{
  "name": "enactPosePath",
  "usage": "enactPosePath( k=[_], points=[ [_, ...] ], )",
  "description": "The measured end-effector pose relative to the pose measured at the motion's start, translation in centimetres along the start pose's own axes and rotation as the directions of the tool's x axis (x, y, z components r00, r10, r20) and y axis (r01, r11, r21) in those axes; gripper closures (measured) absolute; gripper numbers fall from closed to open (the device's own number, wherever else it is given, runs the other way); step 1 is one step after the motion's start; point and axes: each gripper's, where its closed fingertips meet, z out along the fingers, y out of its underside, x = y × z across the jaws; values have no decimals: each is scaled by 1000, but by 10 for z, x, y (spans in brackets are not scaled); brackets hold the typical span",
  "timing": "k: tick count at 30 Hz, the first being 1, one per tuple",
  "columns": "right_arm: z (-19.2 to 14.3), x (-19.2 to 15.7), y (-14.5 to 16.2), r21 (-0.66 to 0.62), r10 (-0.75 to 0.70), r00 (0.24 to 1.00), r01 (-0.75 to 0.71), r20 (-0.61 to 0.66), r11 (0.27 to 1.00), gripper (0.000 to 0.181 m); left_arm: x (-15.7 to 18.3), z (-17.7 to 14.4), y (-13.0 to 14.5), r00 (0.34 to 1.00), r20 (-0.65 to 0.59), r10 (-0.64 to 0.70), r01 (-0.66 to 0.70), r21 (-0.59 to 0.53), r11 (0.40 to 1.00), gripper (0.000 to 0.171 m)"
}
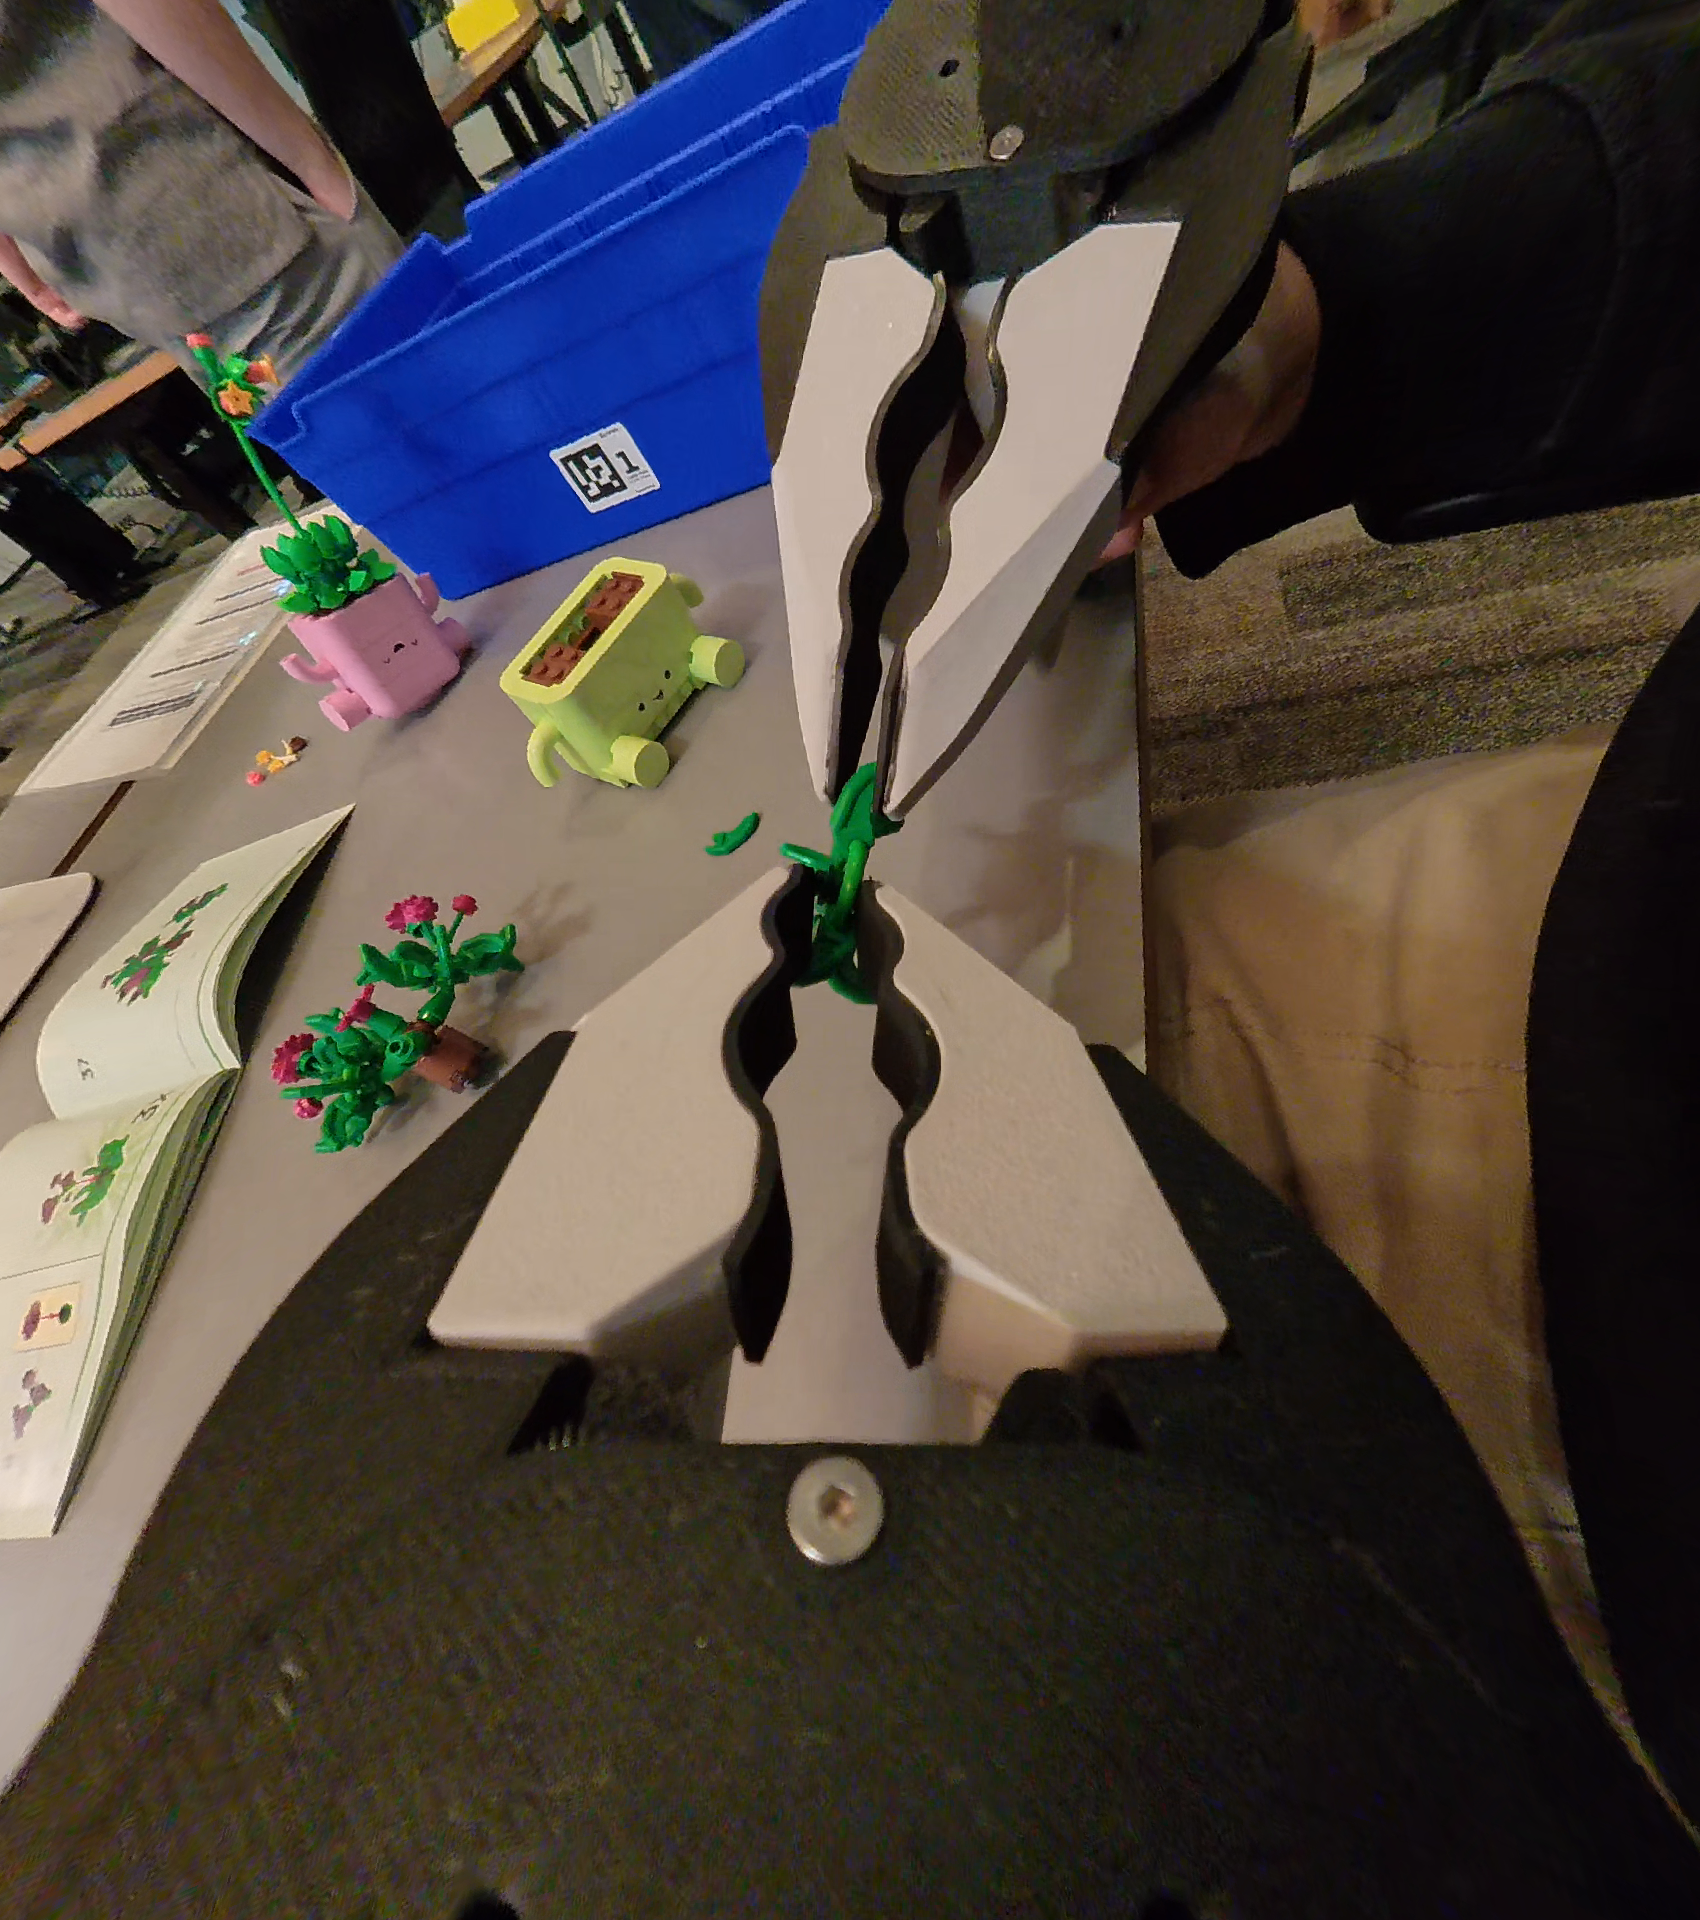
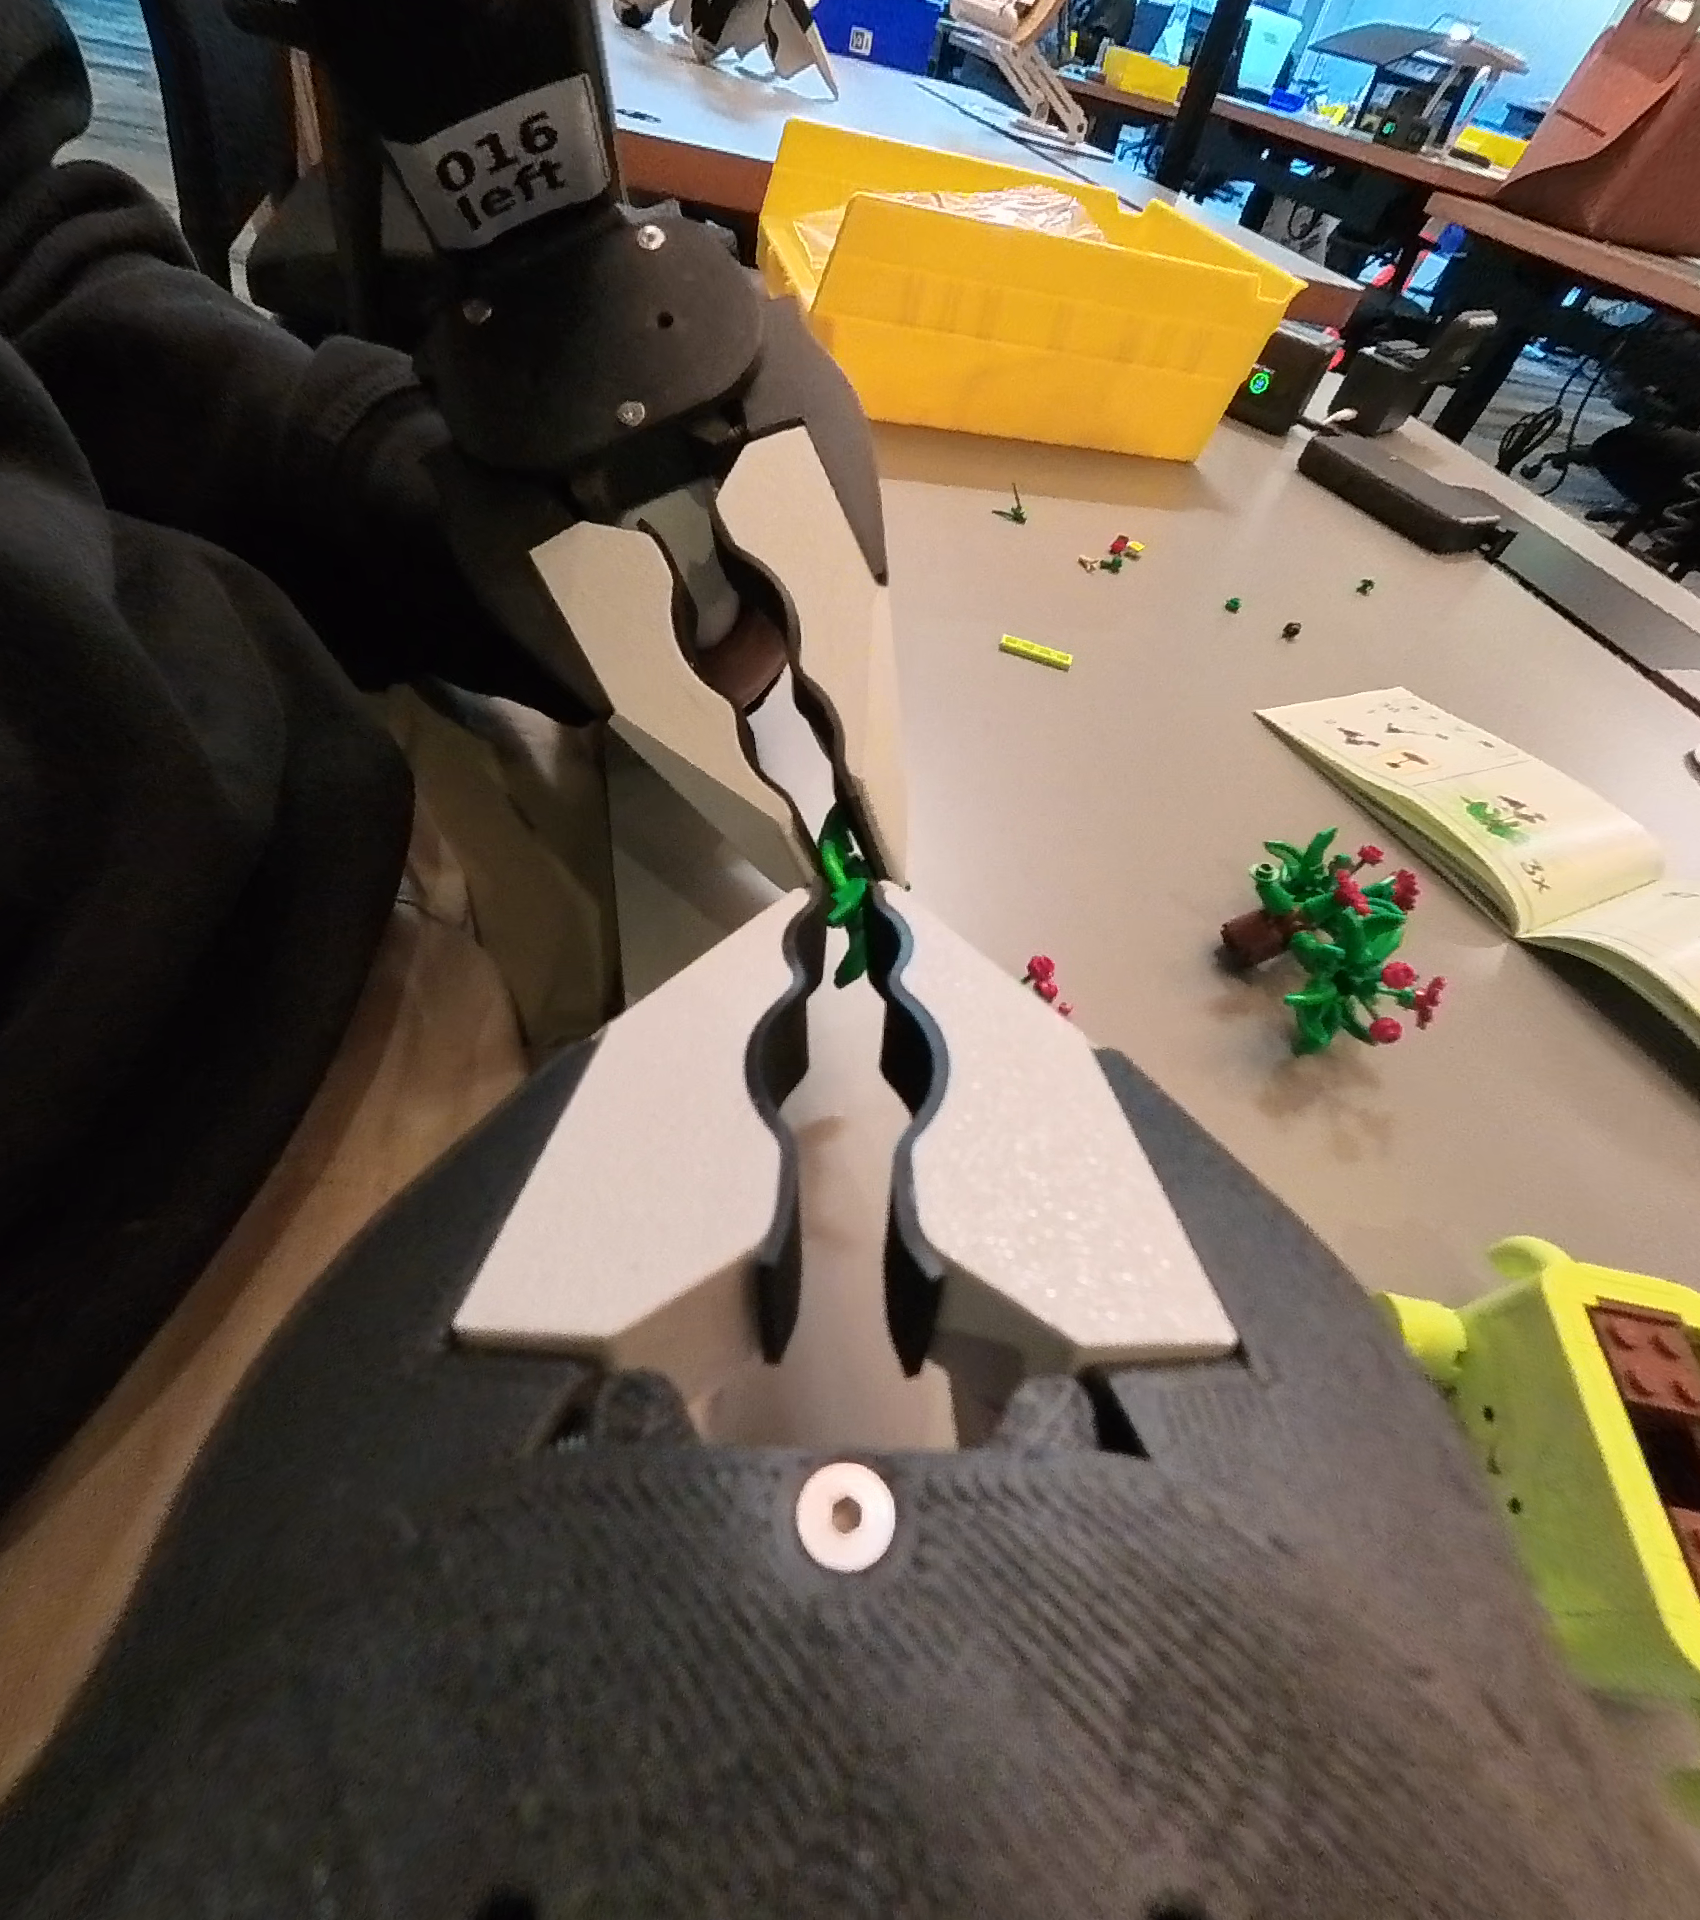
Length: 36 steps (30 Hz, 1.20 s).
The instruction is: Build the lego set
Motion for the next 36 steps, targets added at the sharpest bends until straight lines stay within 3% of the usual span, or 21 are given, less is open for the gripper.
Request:
enactPosePath(
  k=[6, 11, 32, 36],
  points=[
    [-2, 8, -9, 57, -56, 994, 61, -91, 997, 170, -6, -2, 0, 999, 43, 12, -12, 8, 1000, 165],
    [-9, 12, -14, 115, -2, 997, 11, -79, 993, 162, -9, -2, 2, 998, 66, 25, -25, 5, 1000, 165],
    [-1, 5, -7, 48, -73, 994, 77, -79, 996, 168, -8, -2, -2, 989, 106, 98, -101, 21, 995, 165],
    [-5, 8, -11, 84, -44, 996, 51, -80, 995, 167, -9, -3, -3, 987, 120, 104, -107, 25, 994, 165]
  ],
)
